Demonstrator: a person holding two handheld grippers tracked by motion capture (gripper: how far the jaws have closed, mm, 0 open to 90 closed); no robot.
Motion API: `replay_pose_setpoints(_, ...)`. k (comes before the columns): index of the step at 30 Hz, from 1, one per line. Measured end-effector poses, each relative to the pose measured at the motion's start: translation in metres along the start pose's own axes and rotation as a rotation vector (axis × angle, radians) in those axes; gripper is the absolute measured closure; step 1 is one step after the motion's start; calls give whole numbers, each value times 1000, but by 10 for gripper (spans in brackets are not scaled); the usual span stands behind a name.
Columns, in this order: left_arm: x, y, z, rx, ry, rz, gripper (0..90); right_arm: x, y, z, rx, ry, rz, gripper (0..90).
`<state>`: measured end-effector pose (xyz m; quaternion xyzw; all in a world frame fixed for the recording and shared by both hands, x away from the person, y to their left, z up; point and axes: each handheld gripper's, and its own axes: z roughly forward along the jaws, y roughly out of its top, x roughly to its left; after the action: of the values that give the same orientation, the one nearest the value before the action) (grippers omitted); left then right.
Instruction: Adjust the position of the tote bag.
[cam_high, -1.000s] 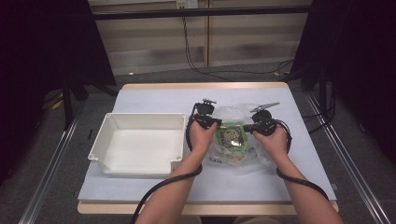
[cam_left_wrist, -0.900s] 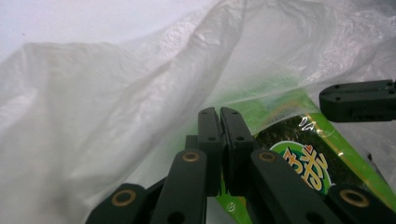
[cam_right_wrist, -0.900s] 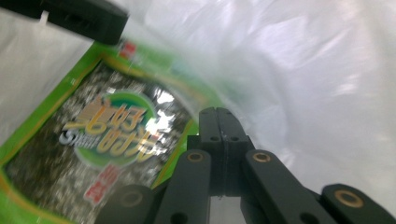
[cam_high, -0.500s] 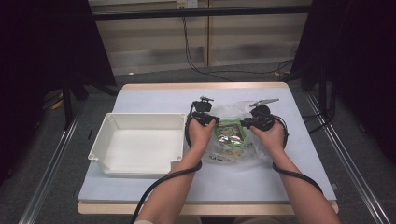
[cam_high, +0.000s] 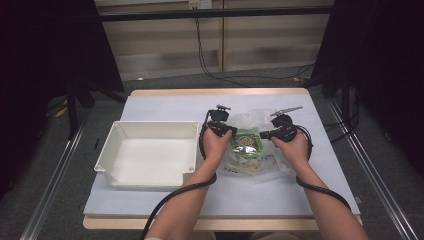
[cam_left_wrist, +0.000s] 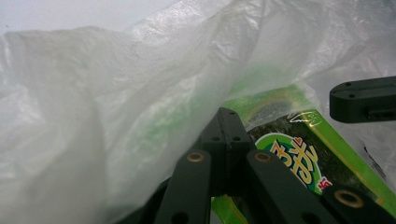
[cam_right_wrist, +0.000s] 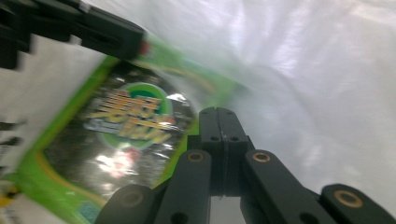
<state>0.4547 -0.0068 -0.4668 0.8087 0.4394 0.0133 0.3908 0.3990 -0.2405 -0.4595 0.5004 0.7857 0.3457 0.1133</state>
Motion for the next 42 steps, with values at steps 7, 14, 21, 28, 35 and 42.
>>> replay_pose_setpoints(7, 6, 8, 0, -35, 18, -24, 900, -12, 8, 4, -17, -70, 8, 900)
replay_pose_setpoints(14, 8, 13, 4, -64, 39, -21, 874, -19, 11, 9, -47, -122, -4, 900)
replay_pose_setpoints(21, 16, 7, 21, -1, 24, -64, 853, -13, 8, 22, 15, -73, -28, 900)
replay_pose_setpoints(28, -1, 0, 20, 69, -13, 29, 873, -4, -7, 17, 49, -28, -41, 900)
replay_pose_setpoints(35, -14, -15, 14, 84, -58, 59, 888, 0, -23, -6, 11, -53, -39, 889)
replay_pose_setpoints(42, -13, -16, 14, 87, -65, 65, 887, 9, -23, -19, -58, -16, -24, 679)
